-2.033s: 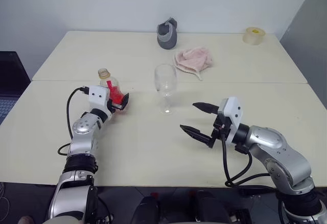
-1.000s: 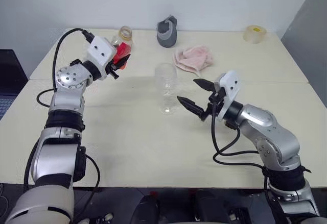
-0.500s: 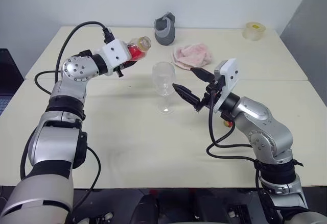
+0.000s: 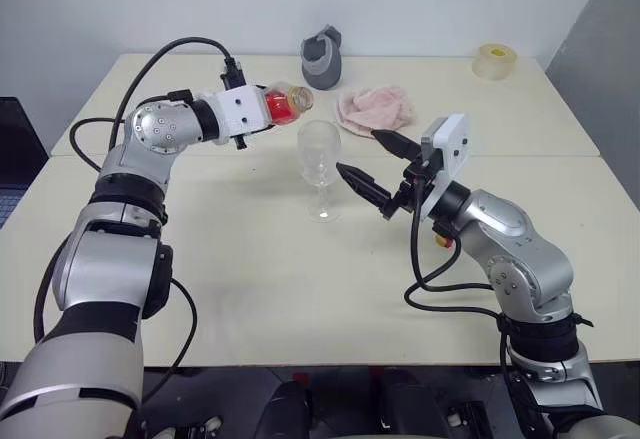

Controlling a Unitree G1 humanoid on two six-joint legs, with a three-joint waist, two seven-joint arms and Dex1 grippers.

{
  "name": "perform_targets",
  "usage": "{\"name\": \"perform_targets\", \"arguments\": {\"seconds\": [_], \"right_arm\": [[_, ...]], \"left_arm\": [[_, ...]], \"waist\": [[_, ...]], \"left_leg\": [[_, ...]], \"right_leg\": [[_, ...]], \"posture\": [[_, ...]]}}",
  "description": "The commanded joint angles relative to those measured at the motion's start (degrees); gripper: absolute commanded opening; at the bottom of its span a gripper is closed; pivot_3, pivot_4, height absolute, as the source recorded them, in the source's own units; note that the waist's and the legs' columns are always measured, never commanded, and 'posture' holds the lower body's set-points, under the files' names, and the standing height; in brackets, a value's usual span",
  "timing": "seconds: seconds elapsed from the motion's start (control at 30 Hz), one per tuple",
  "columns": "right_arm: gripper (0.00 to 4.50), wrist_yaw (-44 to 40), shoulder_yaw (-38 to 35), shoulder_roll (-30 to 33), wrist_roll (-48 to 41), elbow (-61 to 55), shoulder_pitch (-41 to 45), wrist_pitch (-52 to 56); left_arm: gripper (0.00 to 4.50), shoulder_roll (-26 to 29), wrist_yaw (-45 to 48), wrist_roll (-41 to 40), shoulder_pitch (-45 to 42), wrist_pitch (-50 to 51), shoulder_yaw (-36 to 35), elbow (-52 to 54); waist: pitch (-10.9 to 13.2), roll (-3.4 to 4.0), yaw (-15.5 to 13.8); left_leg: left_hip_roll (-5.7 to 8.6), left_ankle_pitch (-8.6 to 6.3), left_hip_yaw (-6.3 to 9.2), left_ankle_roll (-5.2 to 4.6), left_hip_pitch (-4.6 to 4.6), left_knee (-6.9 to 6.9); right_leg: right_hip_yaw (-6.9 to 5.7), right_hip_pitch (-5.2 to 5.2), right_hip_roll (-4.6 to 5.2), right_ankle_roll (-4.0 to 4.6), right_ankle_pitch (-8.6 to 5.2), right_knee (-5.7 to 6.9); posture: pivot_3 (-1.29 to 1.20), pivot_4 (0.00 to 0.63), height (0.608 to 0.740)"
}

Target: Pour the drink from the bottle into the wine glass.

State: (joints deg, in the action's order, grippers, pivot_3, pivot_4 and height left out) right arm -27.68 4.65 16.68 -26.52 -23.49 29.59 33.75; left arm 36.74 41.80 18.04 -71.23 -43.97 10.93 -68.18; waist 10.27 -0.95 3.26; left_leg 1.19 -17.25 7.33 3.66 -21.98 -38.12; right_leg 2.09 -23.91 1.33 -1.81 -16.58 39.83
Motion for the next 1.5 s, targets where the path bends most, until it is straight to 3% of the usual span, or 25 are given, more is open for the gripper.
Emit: {"name": "perform_targets", "arguments": {"seconds": [0.03, 1.5], "right_arm": [[4.5, -0.6, 0.2, -0.1, 0.0, -2.5, -0.3, -1.8], [4.5, -1.4, 1.3, -0.3, 1.2, -0.9, -1.2, -3.7]], "left_arm": [[1.52, 1.8, -2.5, 1.0, -3.5, -1.3, 0.1, -0.6], [1.52, 7.5, -22.0, 20.5, -11.6, -10.1, 12.6, -4.8]], "waist": [[0.0, 0.0, 0.0], [0.0, -0.01, 0.2]], "left_leg": [[0.02, 0.03, -0.01, 0.0, -0.01, -0.01], [0.09, 0.16, -0.02, -0.08, -0.02, -0.02]], "right_leg": [[0.02, -0.04, 0.02, 0.0, 0.0, 0.07], [0.03, -0.14, 0.05, -0.02, 0.02, 0.29]], "posture": [[0.0, 0.15, 0.74], [0.0, 0.15, 0.74]]}}
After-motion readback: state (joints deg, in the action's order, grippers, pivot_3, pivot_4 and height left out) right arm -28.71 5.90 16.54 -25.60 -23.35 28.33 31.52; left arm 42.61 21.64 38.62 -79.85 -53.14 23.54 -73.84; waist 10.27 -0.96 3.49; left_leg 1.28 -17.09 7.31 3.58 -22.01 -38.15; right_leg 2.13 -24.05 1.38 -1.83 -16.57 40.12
